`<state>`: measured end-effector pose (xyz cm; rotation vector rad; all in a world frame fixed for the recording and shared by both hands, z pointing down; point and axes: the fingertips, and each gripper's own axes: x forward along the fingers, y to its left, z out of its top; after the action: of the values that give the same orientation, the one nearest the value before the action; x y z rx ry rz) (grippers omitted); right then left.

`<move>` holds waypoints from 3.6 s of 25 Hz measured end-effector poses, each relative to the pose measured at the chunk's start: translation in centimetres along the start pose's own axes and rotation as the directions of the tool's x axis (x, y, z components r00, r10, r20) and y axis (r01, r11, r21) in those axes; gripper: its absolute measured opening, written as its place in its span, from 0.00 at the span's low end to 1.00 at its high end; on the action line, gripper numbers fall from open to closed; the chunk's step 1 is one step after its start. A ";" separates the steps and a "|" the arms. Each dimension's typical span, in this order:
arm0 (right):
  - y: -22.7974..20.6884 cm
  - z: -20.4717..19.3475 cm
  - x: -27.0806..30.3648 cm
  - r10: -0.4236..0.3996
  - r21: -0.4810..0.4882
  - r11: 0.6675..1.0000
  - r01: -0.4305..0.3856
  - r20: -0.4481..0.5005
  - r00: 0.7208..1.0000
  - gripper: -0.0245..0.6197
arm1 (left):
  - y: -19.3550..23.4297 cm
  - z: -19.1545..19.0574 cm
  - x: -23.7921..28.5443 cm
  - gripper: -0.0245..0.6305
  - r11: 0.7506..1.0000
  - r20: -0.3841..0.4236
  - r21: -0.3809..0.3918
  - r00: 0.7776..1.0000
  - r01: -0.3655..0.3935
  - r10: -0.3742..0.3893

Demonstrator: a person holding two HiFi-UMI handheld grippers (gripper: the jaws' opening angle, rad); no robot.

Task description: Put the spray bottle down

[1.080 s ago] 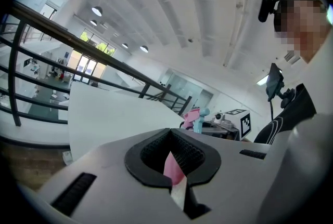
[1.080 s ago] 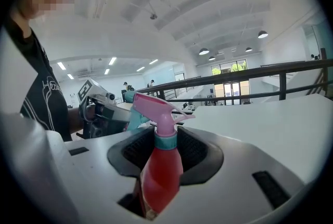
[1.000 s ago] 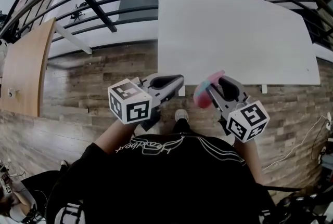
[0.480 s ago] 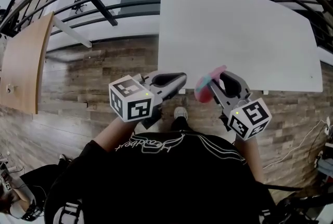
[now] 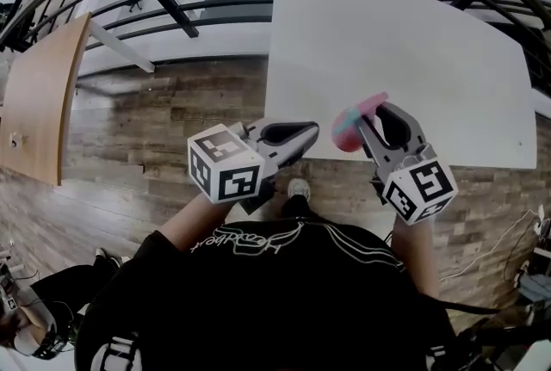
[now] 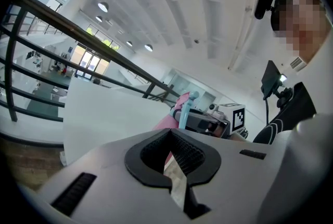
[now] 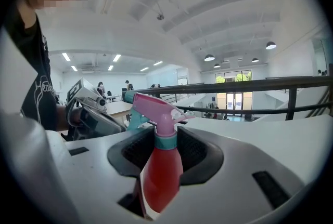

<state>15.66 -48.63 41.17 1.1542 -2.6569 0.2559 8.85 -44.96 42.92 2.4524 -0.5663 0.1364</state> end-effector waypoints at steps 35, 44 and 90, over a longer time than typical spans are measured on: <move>-8.0 -3.3 8.7 -0.070 -0.047 0.996 0.076 0.106 0.992 0.25 | 6.1 -1.2 3.7 0.05 0.997 -0.045 -0.077 0.999 -0.029 0.025; -7.6 -4.0 8.4 -0.059 -0.061 0.996 0.068 0.135 0.989 0.25 | 6.0 -1.8 4.1 0.05 0.996 -0.063 -0.082 0.998 -0.020 0.015; 9.6 1.5 -6.6 0.022 0.033 0.999 -0.023 0.034 0.999 0.21 | -7.9 0.4 -5.6 0.05 0.992 0.003 0.113 0.998 0.065 -0.065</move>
<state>12.75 -37.97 37.27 1.1489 -2.7066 0.2889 7.12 -37.45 37.01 2.5783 -0.4928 0.1370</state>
